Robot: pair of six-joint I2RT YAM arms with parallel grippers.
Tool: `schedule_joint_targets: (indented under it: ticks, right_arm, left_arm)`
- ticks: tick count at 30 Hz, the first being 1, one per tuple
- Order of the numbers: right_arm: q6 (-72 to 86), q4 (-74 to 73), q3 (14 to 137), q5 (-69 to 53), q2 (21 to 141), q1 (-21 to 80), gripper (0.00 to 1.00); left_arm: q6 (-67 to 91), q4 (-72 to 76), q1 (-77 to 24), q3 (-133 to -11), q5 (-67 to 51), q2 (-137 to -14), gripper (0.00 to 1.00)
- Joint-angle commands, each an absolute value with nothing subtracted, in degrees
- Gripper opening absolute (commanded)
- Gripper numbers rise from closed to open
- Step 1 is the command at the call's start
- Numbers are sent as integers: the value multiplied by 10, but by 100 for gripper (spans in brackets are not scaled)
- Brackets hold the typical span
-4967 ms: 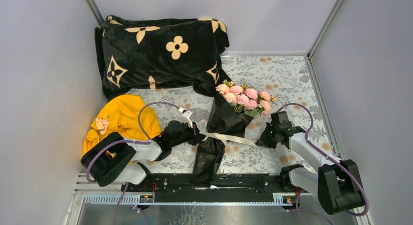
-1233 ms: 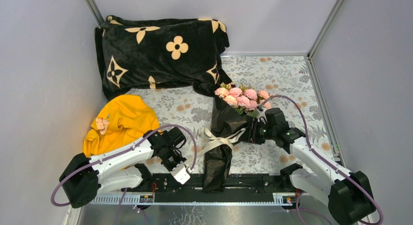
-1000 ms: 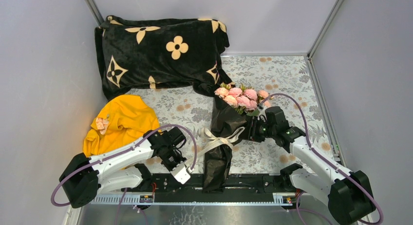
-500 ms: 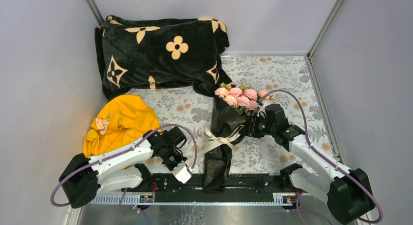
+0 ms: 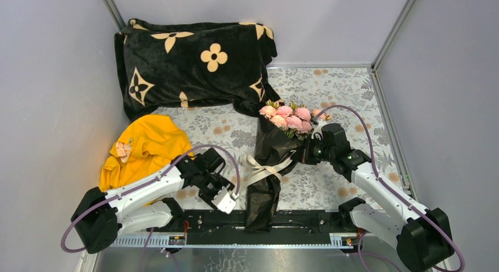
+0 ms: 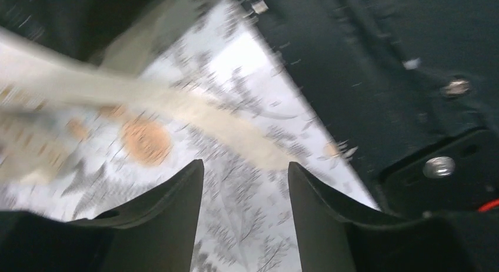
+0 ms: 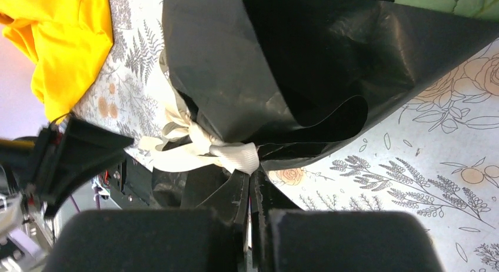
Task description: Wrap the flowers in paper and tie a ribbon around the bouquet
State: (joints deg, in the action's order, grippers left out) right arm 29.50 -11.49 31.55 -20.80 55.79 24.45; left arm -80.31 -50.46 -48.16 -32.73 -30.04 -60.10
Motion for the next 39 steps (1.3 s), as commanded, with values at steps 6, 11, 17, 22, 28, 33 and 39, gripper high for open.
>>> schedule_joint_targets:
  ticks: [6, 11, 17, 22, 28, 33, 39]
  right_arm:
    - [222, -199, 379, -264, 537, 267, 0]
    - [204, -211, 391, -286, 524, 272, 0]
    - [191, -229, 398, -293, 527, 274, 0]
    - [189, -232, 401, -294, 526, 276, 0]
    - [190, -225, 401, -306, 534, 278, 0]
    - [190, -240, 402, -306, 526, 282, 0]
    - [196, -265, 415, -315, 525, 290, 0]
  left_arm:
    - [-596, -218, -335, -389, -317, -693, 69]
    - [-523, -62, -342, -376, -328, -768, 82]
    - [-582, 43, -386, -341, -281, -829, 82]
    - [-624, 30, -392, -346, -283, -843, 79]
    - [-624, 58, -398, -343, -278, -851, 51]
    - [-613, 47, -397, -346, -276, -834, 0]
    - [-578, 60, -391, -355, -259, -800, 0]
